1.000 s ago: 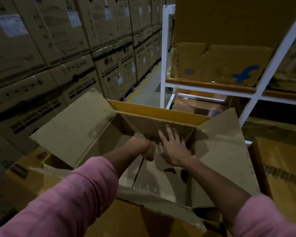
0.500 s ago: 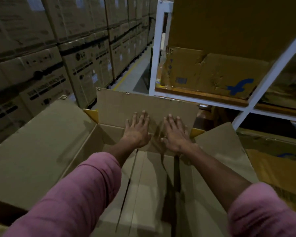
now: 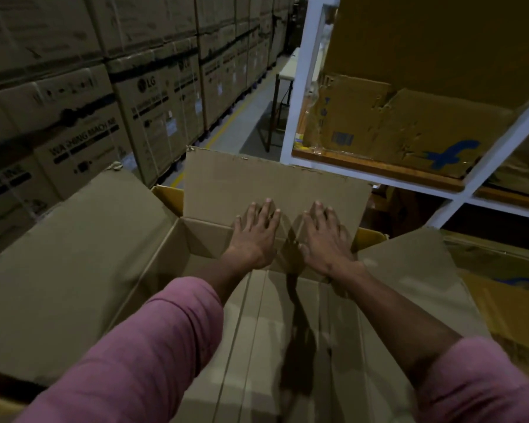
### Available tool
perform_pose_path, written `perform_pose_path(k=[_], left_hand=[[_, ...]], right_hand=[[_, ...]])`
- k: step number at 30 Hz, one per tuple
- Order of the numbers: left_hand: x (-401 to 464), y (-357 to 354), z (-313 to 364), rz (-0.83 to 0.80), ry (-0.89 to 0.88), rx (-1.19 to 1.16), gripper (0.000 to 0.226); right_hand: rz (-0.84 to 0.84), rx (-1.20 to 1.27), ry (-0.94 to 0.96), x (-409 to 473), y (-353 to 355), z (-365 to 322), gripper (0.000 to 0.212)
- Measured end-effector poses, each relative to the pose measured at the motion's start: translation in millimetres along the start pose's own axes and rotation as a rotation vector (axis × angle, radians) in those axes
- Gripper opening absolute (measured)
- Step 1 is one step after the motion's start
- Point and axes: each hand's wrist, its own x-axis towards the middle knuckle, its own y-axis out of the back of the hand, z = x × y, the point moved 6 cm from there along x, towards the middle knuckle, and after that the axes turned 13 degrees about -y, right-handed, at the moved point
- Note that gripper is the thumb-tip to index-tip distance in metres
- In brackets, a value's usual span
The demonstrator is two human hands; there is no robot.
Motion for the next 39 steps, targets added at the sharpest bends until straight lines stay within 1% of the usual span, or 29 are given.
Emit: perform_pose_path(k=[2,4,6,8,10,13,16,18,21,24,27,31,35,37,39], left_hand=[[-10,2,5,0.035,0.01,0.07,0.078],[-21,10,14,0.11,-0.019,0.242,0.062],[-28,22,28,0.174,-0.08,0.398,0.045],[-32,35,42,0.194,-0.126,0.446,0.041],[-33,48,58,0.205,-0.147,0.475,0.043],[-32,63,89,0.268,-0.166,0.475,0.056],[-27,78,128,0.34,-0.176,0.393,0.076],[-22,90,156,0.369,-0.172,0.328,0.085],[-11,100,202,0.38,-0.183,0.232,0.086],[4,95,258,0.353,-0.203,0.217,0.084],[23,80,320,0.326,-0.227,0.211,0.081],[44,50,408,0.269,-0.205,0.159,0.081],[67,-3,480,0.126,-0.141,0.01,0.077],[76,-34,504,0.03,-0.126,-0.008,0.08],[81,-65,519,-0.033,-0.1,-0.016,0.082]], right_hand=[[0.053,-0.01,0.014,-8,2,-1,0.075],[0.064,-0.026,0.028,-16,4,-1,0.07],[0.031,-0.039,0.064,-23,7,-3,0.07],[-0.016,-0.044,0.087,-28,13,-3,0.073],[-0.017,-0.036,0.094,-33,25,-1,0.075],[0.059,-0.009,0.138,-42,52,4,0.074],[0.112,0.028,0.158,-54,81,24,0.083],[0.154,0.058,0.161,-61,100,47,0.086],[0.201,0.115,0.14,-70,121,96,0.08],[0.219,0.128,0.085,-79,128,159,0.075],[0.245,0.141,0.068,-89,126,227,0.072],[0.225,0.178,0.037,-104,113,326,0.064],[0.127,0.21,-0.045,-124,74,425,0.066],[0.047,0.223,-0.128,-136,47,475,0.069],[-0.039,0.219,-0.218,-145,20,520,0.071]])
